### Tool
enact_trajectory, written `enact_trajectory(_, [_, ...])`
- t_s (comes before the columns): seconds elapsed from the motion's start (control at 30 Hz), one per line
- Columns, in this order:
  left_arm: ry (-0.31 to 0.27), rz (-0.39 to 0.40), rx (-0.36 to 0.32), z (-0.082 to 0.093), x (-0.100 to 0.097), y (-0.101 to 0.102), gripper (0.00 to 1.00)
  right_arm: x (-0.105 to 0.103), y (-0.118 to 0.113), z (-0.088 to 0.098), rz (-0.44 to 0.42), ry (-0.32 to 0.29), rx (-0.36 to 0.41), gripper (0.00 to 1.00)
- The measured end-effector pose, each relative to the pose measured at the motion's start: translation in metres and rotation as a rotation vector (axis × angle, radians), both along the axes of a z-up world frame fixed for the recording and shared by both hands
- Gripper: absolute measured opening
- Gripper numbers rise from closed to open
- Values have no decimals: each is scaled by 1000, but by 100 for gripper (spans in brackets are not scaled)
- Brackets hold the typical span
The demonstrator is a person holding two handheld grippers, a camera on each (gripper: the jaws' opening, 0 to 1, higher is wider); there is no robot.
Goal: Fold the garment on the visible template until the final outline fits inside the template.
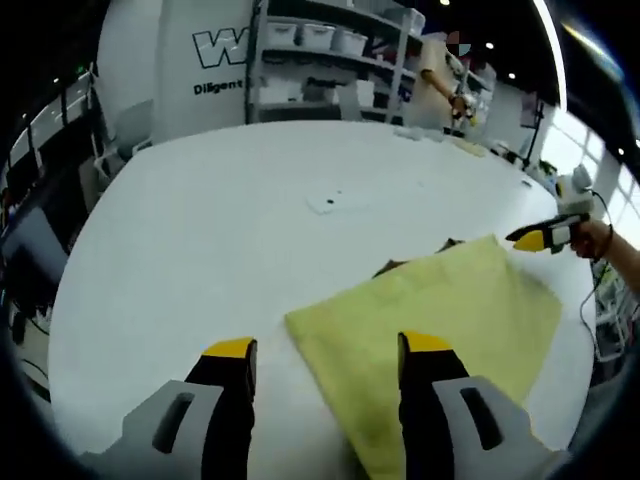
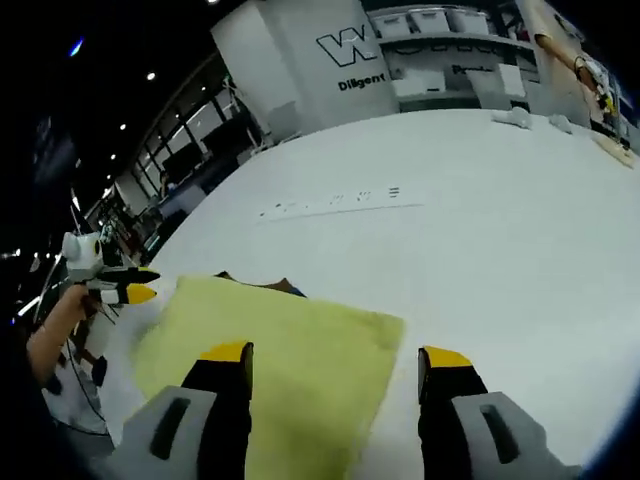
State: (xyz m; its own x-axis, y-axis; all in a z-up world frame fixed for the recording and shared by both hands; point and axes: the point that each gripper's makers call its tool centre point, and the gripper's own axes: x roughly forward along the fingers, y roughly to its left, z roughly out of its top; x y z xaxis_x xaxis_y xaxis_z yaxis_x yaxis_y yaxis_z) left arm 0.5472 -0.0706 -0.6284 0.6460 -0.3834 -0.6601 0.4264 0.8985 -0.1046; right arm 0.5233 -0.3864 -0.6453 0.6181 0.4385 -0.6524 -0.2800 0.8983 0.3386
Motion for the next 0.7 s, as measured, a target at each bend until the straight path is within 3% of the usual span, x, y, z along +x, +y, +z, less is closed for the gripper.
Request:
enact_trajectory(0.2, [-13, -11, -26, 4, -23, -2, 70, -23, 13, 9, 64, -3, 12, 80])
enact_trajectory(0.3, [-38, -20, -39, 8, -33, -3, 80, -35, 20, 15, 103, -15, 11, 86])
enact_trajectory(0.4, [-18, -42, -14, 7, -43, 0, 84, -46, 25, 17, 138, -11, 7, 91])
enact_trajectory(0.7, [-39, -89, -11, 15, -72, 3, 92, -78, 28, 16, 213, -3, -19, 93])
